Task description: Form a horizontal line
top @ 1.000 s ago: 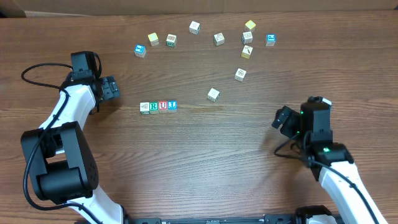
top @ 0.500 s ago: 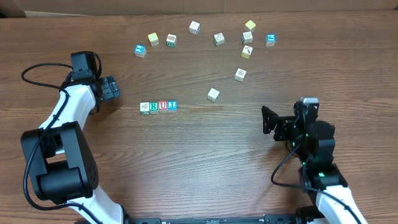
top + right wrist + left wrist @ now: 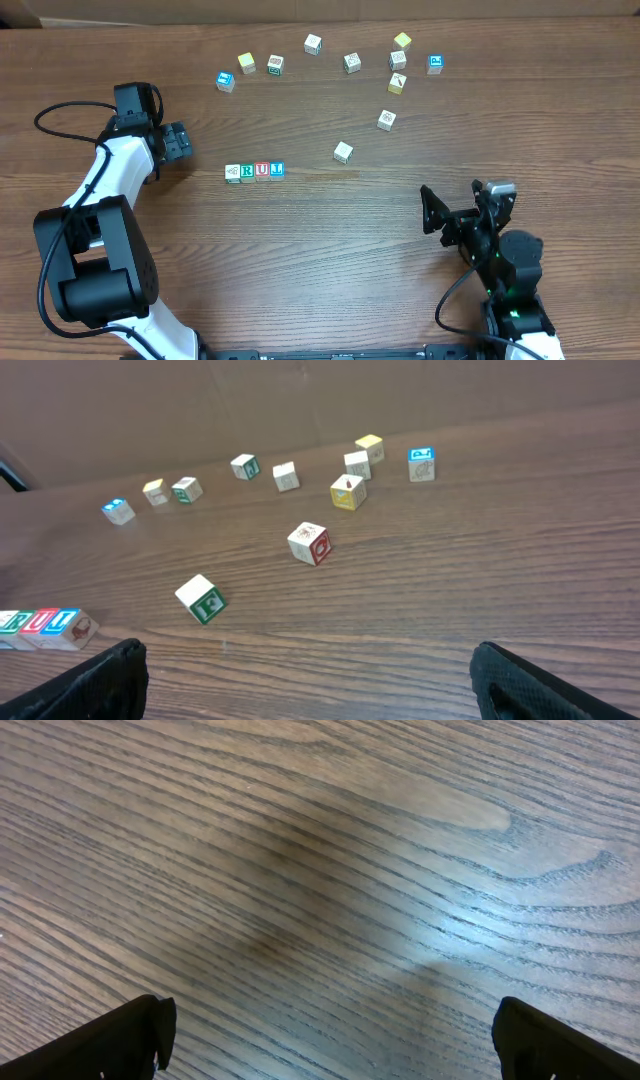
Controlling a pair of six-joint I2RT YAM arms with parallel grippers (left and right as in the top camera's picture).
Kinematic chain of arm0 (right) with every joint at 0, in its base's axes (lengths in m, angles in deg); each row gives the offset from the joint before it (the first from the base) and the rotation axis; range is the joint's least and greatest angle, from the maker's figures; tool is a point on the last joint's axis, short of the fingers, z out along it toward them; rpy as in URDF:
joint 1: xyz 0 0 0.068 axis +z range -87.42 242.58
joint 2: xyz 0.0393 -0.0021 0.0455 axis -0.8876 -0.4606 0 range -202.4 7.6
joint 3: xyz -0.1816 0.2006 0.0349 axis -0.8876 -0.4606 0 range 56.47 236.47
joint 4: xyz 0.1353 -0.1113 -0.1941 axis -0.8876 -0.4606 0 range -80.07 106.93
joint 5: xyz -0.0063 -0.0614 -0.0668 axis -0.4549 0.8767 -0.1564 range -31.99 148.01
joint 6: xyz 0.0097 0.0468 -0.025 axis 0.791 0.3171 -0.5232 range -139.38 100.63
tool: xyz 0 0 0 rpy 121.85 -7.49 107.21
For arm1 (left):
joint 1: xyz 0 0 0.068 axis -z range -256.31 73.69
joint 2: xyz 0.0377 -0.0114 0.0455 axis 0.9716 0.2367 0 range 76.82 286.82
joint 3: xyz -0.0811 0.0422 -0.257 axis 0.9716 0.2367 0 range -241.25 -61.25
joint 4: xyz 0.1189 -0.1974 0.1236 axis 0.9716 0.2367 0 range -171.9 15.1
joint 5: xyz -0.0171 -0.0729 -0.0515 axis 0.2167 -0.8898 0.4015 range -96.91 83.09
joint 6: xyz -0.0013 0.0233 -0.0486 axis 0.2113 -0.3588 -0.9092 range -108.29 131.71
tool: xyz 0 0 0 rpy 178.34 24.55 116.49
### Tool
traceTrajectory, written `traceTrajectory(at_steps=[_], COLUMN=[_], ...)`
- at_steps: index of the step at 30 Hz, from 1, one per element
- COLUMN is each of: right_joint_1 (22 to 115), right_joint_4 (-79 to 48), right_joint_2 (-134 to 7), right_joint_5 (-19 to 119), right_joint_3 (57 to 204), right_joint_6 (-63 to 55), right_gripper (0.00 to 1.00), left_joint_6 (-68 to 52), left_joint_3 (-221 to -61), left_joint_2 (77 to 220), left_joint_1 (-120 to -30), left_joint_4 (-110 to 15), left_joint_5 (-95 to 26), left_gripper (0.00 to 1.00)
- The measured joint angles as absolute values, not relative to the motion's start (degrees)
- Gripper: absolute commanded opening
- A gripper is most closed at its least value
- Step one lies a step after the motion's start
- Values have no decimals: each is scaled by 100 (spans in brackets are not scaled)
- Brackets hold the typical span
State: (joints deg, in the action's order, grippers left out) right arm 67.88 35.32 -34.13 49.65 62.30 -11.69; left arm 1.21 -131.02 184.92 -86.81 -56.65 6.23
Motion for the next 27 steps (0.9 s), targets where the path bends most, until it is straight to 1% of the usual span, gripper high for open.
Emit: traceTrajectory(at_steps=[16,21,27], right_joint_1=[6788,6788,6788], right_joint_4=[3462,3187,2544], right_joint_2=[-2277,-2034,-1536], right_joint_5=[4941,4941,4963], right_joint_3=[5769,5762,5753], right_joint_6=[-1060,-1060,-1058], right_gripper=[100,100,100], left_joint_6=[121,121,121], left_joint_3=[-13102,-13102,-13102], left_joint_2=[18492,18492,18492], left_joint_1=[-8681,-8681,-8681], left_joint_4=[-5665,-5665,-5665], left_joint_5=[623,623,623], left_gripper=[100,100,100])
